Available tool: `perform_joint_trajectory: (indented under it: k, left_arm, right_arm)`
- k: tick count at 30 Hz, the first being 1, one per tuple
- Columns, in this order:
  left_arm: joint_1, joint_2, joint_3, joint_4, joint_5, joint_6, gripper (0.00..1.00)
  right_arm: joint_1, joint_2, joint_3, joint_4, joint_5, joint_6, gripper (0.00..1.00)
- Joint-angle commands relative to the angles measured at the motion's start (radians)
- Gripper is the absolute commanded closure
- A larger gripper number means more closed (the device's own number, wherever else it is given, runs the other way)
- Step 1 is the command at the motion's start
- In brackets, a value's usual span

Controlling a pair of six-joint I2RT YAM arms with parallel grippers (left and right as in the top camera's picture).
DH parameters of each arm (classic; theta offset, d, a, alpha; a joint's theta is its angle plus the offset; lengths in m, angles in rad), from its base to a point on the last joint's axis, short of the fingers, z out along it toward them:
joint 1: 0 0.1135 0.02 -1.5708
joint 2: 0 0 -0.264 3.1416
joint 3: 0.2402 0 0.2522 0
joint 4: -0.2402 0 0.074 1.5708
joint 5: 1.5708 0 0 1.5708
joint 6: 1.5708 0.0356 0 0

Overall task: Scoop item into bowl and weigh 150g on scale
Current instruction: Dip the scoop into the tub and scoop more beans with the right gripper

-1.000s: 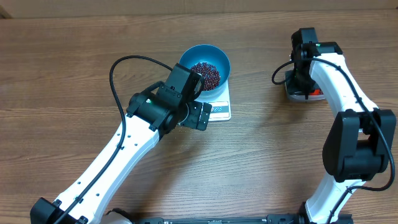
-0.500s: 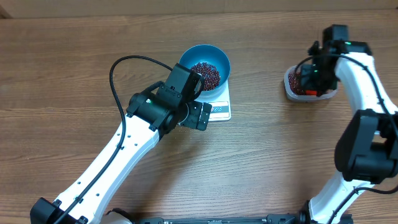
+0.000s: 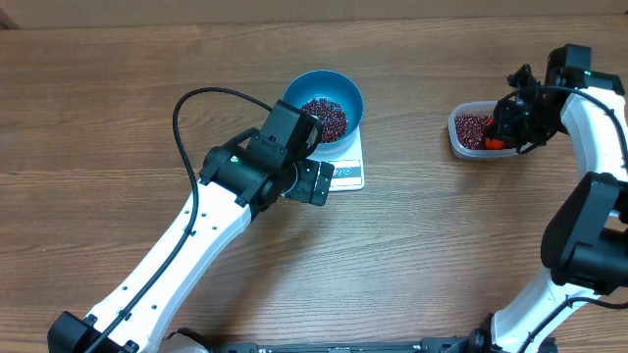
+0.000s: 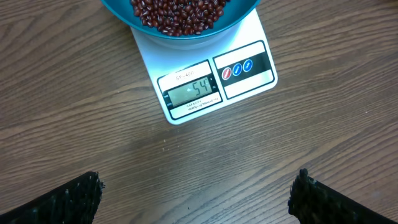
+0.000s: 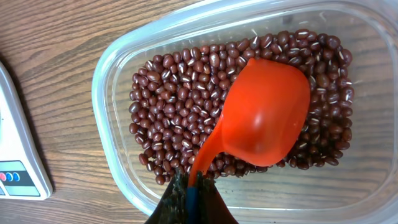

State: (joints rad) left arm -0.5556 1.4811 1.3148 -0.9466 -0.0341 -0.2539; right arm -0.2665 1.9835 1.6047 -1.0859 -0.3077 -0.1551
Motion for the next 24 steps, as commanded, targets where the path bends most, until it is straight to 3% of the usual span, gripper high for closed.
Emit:
perform_joint_trajectory:
  k: [1, 24]
  left_arm:
    - [0.001, -0.008, -0.006, 0.002, -0.01, 0.014, 0.0]
    - [0.001, -0.008, -0.006, 0.002, -0.01, 0.014, 0.01]
  right_arm:
    - [0.001, 0.002, 0.006, -0.002, -0.081, -0.018, 0.96]
    - [-0.04, -0.011, 0.006, -0.033, -0.211, -0.086, 0.97]
